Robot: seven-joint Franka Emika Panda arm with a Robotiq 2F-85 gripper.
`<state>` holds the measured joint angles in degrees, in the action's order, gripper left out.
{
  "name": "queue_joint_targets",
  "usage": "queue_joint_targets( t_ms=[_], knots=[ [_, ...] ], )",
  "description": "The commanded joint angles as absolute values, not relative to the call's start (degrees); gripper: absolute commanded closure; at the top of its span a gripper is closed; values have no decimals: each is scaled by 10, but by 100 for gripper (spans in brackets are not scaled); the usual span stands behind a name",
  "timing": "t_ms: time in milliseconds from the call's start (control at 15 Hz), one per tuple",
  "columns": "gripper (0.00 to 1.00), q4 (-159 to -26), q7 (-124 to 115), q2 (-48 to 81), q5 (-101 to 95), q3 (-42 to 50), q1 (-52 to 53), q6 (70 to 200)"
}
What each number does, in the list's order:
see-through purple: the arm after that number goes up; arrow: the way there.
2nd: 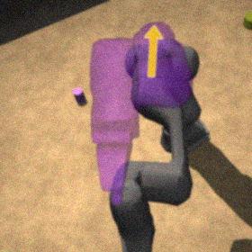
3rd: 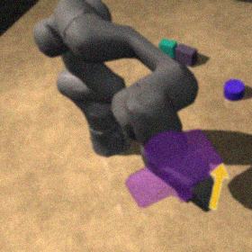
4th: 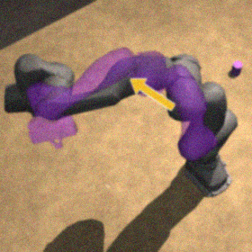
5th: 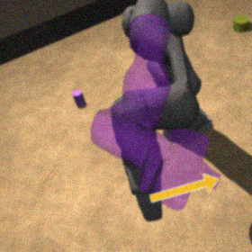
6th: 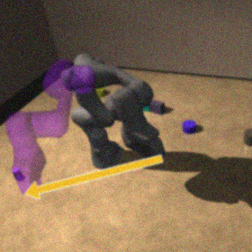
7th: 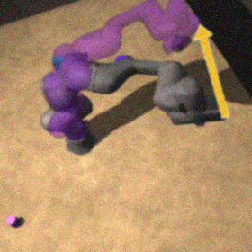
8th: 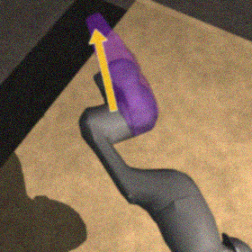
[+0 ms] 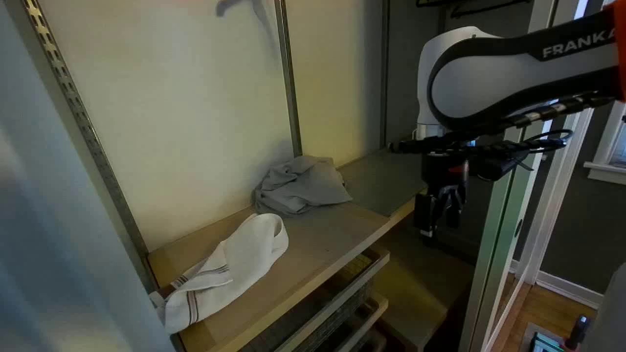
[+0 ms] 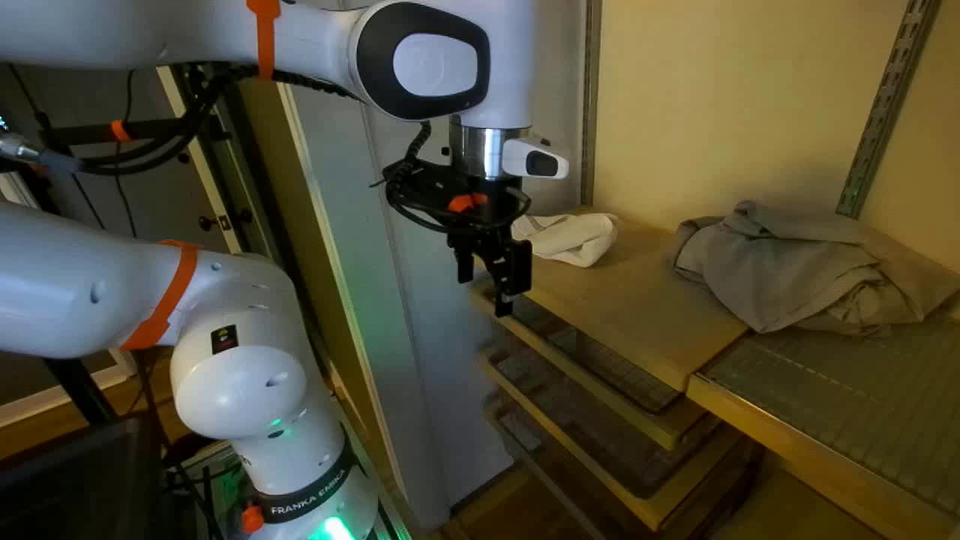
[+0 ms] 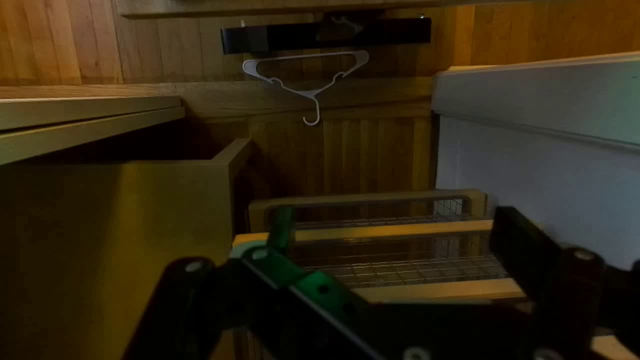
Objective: Fold the white kitchen towel
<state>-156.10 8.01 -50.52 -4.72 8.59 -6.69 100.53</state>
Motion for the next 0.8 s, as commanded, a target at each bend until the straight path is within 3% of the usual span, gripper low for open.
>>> queue_joint_targets(
  t_ms=[0,733],
  knots=[
    [0,-1560,79,-505,-48,87,-65,1004],
    [0,-1545,91,-473,-26,95,-46,1043]
  ],
)
